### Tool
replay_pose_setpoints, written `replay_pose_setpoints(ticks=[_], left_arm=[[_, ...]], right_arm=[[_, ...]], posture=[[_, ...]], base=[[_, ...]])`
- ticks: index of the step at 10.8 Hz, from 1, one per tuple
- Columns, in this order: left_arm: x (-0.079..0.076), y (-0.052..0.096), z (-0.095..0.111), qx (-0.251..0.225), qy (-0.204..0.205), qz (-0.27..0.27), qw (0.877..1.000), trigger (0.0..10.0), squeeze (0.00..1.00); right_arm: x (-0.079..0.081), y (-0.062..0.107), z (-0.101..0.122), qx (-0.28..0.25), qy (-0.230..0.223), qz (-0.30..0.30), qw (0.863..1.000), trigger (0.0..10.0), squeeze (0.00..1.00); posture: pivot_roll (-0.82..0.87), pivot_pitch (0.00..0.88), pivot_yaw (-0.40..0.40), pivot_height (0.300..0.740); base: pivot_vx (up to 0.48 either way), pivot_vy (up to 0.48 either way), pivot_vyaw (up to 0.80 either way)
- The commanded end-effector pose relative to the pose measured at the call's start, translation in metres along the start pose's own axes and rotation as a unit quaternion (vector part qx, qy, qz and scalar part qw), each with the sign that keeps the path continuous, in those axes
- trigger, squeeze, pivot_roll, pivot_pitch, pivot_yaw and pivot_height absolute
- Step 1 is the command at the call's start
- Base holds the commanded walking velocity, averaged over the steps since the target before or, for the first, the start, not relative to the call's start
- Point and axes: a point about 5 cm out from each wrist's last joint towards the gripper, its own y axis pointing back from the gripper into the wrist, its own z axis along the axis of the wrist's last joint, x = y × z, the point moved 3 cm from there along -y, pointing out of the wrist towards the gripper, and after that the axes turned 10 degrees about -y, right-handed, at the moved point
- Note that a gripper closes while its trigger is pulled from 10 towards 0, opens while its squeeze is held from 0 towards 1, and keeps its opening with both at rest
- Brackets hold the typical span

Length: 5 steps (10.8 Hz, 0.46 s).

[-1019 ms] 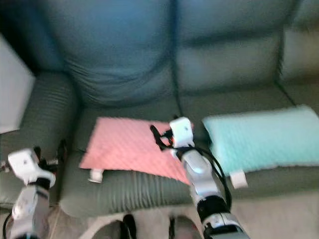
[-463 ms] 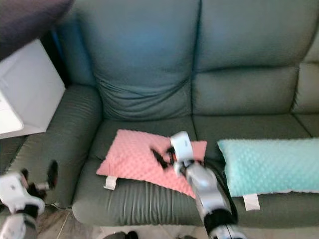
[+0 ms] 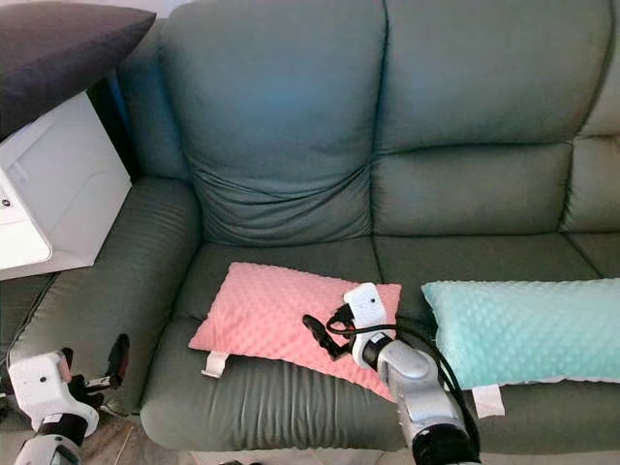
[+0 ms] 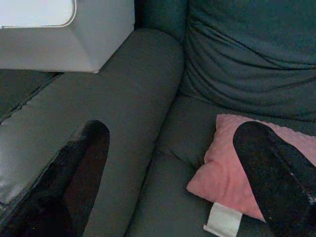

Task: Move the pillow to the sofa

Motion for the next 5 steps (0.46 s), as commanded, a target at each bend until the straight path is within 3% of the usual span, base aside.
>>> replay_pose_setpoints(ticks=[1,5], left_arm=[[0.0020,0.0006,0.0015,0.000,-0.008,-0.002,1.000,10.0,1.00],[0.0020,0.0006,0.0015,0.000,-0.008,-0.002,1.000,10.0,1.00]], right_arm=[[0.0043,-0.0014,0.0008,0.000,0.001,0.010,1.000,10.0,1.00],[0.0043,-0.0014,0.0008,0.000,0.001,0.010,1.000,10.0,1.00]], posture=[[-0.15,0.058,0.096,0.740],[-0.15,0.058,0.096,0.740]], base=[[0.000,0.000,0.00],[0.000,0.000,0.00]])
